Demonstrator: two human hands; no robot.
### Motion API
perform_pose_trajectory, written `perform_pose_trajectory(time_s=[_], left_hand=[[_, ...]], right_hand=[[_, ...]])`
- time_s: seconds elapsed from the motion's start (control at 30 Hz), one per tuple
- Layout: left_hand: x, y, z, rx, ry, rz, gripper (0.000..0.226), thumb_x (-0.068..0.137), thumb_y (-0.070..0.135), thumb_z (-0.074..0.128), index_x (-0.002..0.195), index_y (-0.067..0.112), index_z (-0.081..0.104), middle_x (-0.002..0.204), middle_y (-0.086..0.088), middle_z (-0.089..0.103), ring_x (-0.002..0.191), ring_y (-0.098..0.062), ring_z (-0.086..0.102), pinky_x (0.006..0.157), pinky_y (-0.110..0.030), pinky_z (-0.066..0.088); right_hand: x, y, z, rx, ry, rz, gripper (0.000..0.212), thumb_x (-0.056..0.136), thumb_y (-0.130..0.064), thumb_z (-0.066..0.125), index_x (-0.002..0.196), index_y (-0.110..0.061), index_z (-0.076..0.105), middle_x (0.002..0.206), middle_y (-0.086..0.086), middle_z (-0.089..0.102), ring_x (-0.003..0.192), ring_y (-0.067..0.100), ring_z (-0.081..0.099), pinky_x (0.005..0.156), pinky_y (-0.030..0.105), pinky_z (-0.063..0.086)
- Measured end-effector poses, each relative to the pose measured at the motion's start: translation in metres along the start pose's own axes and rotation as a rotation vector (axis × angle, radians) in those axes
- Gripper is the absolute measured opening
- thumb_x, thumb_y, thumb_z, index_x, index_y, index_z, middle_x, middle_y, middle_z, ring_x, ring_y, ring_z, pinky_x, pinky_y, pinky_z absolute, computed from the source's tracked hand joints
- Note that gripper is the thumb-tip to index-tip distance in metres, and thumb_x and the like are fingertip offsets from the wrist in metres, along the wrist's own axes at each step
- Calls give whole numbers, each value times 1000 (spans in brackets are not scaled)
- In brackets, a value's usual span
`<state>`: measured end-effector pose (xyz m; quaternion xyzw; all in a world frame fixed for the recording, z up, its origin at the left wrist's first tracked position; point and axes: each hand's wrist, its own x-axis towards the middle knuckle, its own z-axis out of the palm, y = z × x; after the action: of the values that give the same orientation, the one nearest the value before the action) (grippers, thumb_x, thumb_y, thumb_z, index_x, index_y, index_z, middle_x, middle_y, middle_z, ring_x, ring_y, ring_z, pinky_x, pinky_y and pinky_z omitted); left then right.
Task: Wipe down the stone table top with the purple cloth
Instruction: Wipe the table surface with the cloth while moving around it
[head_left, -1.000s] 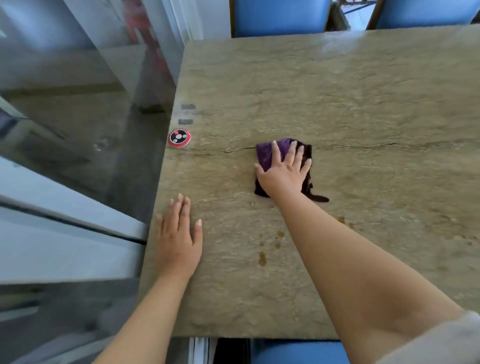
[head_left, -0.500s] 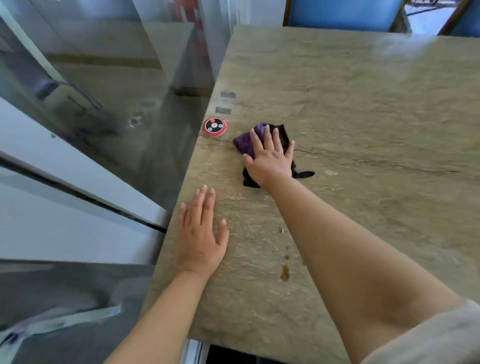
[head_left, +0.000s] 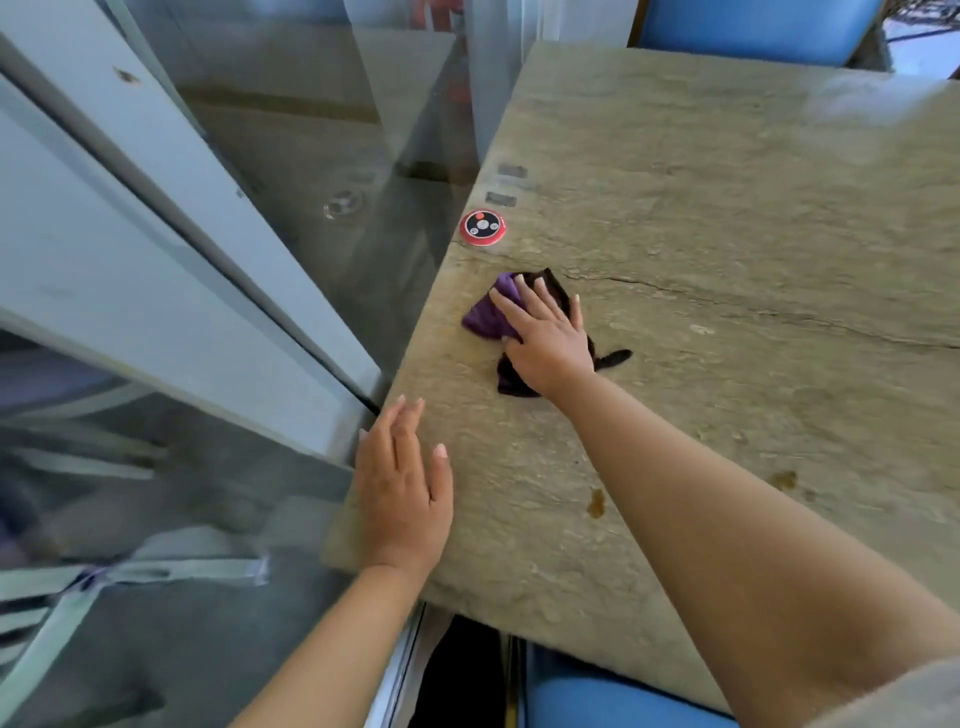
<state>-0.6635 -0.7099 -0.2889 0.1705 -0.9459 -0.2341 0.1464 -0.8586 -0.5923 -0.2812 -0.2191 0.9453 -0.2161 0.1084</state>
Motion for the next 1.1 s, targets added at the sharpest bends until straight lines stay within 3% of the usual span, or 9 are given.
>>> perform_pose_trajectory(time_s=[0.17, 0.27, 0.33, 0.4, 0.57, 0.77, 0.87, 0.97, 1.1], left_hand=[[-34, -10, -5, -118, 28, -141, 61, 94, 37, 28, 147, 7, 30, 155, -13, 27, 145, -23, 23, 118, -47, 21], [-26, -15, -9, -329, 54, -180, 64, 91, 34, 27, 149, 7, 23, 153, 1, 24, 145, -18, 22, 119, -41, 21], [-25, -18, -12, -342, 46, -139, 64, 90, 33, 28, 149, 7, 25, 152, 1, 27, 144, -18, 26, 118, -36, 22], [-26, -19, -12, -355, 38, -125, 65, 89, 33, 29, 148, 7, 27, 151, 2, 28, 143, -15, 27, 117, -31, 22], [-26, -16, -16, -464, 17, -203, 71, 86, 40, 27, 149, 8, 29, 153, 0, 33, 140, -9, 29, 115, -22, 21], [-11, -21, -19, -830, -27, -441, 67, 80, 50, 34, 140, 22, 45, 146, 0, 44, 135, -8, 39, 118, -36, 26], [-7, -10, -20, -741, -24, -387, 63, 80, 53, 32, 132, 26, 52, 143, 0, 46, 134, -9, 40, 116, -42, 29], [-5, 11, -12, -400, 18, -271, 63, 83, 53, 25, 133, 26, 52, 146, 0, 42, 140, -13, 31, 116, -49, 21], [-12, 40, 13, -200, -190, -30, 64, 87, 53, 18, 142, 32, 42, 157, 10, 26, 148, -10, 11, 117, -57, 0]], right_hand=[[-40, -63, 37, -18, -101, -279, 61, 92, -24, 42, 148, -39, 23, 161, -9, 8, 148, 11, -2, 119, 41, -9], [-80, -53, 38, 107, -296, -523, 59, 85, -13, 48, 138, -39, 46, 155, -14, 27, 146, 5, 8, 118, 36, -7], [-90, -31, 23, 264, -411, -540, 54, 82, -4, 51, 125, -34, 61, 148, -14, 40, 144, 1, 16, 119, 34, -6], [-85, -13, 14, 290, -354, -447, 54, 83, -1, 50, 124, -34, 62, 147, -14, 41, 144, 1, 16, 120, 37, -4], [-80, -46, 30, 6, -87, -151, 65, 89, -21, 45, 148, -39, 25, 161, -7, 7, 148, 12, -3, 117, 38, -11], [-168, -64, 61, -96, -221, -598, 61, 90, -32, 44, 148, -32, 26, 160, 1, 14, 148, 21, 3, 120, 46, -4], [-183, -39, 58, -196, -191, -743, 54, 91, -38, 34, 145, -35, 34, 158, -1, 24, 148, 19, 12, 120, 48, 0], [-165, -28, 47, -234, -103, -590, 55, 89, -37, 29, 144, -34, 35, 157, -1, 25, 147, 19, 14, 119, 51, 2], [-146, 17, 20, -204, 79, -121, 57, 91, -34, 35, 148, -36, 26, 160, 1, 18, 148, 18, 7, 120, 48, 0]])
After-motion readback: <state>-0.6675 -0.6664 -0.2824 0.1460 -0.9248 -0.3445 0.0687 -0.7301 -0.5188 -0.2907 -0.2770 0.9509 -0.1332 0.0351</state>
